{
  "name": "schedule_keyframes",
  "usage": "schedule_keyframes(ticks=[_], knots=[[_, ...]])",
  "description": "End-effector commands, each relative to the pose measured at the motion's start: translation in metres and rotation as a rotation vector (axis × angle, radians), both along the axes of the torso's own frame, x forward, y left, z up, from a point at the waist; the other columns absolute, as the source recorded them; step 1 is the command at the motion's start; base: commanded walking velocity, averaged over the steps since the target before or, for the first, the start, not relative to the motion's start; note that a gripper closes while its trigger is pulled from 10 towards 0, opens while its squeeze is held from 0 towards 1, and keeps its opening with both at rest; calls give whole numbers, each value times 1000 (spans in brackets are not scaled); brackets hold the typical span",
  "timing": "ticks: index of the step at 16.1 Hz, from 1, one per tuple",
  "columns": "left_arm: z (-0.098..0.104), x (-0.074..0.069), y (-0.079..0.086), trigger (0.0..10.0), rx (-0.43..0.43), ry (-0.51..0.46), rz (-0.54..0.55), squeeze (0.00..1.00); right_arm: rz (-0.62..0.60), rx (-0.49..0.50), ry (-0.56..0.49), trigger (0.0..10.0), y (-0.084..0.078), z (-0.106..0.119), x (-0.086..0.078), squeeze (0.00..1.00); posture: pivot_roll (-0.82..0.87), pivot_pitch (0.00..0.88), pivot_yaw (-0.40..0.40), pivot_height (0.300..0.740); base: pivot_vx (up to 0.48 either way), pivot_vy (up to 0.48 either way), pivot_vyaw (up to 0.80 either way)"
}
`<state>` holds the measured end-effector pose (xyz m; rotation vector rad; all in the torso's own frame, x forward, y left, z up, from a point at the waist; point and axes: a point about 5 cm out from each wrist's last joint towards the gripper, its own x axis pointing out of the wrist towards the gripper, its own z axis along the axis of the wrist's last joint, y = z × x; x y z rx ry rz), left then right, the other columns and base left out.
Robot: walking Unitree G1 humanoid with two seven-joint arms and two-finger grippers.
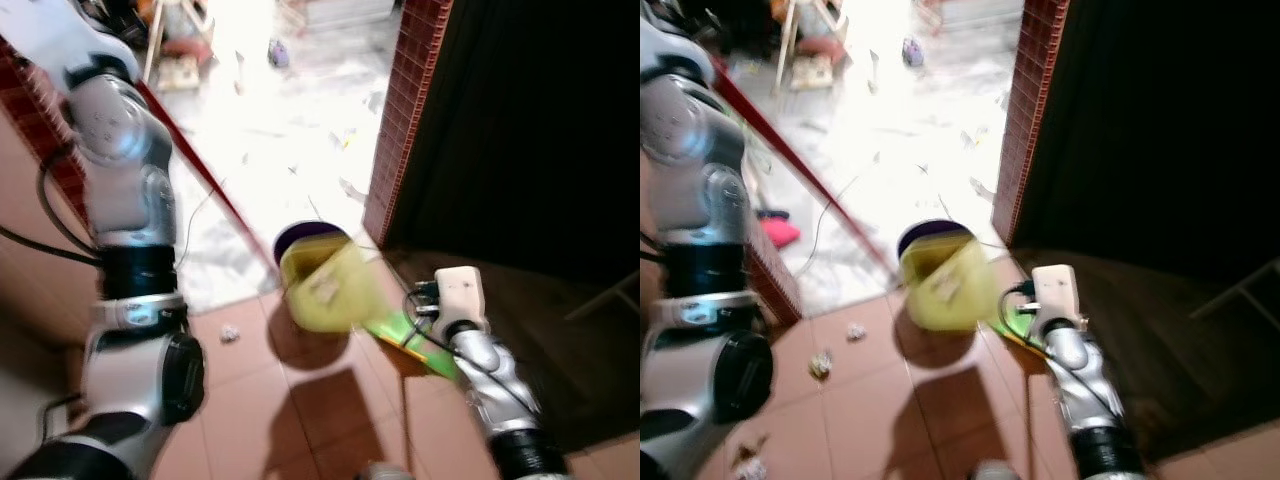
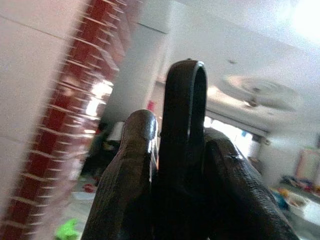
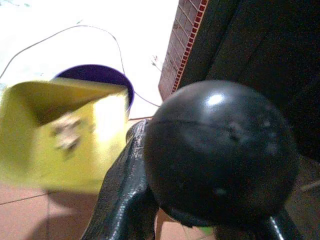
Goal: Sweep floor
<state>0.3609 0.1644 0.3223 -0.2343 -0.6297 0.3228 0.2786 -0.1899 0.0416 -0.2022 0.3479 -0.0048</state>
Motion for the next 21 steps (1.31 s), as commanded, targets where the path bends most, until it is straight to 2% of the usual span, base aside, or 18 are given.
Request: schedule_keyframes(ticks=[1,5,12,16,18,21], knots=[[22,-9,14,10000,-21,-111,47,0,12,6,61,10000,6,-11,-5,0,-111,0,47,740,439,0,0],[24,-6,14,10000,-24,-118,52,0,31,0,49,10000,10,-9,-4,0,-107,0,45,740,439,0,691],[25,-3,11,10000,-40,-123,42,0,46,7,56,10000,12,-10,-2,0,-106,0,46,740,434,0,0],[17,0,-1,10000,-16,-114,6,0,52,12,55,10000,12,-11,-2,0,-109,0,47,740,382,0,0],[10,-1,-8,10000,22,-131,-7,0,54,16,54,10000,13,-10,-1,0,-113,0,48,740,0,0,0],[-9,-1,-22,10000,33,-105,-35,0,57,18,50,10000,14,-10,0,0,-120,0,52,740,0,0,0]])
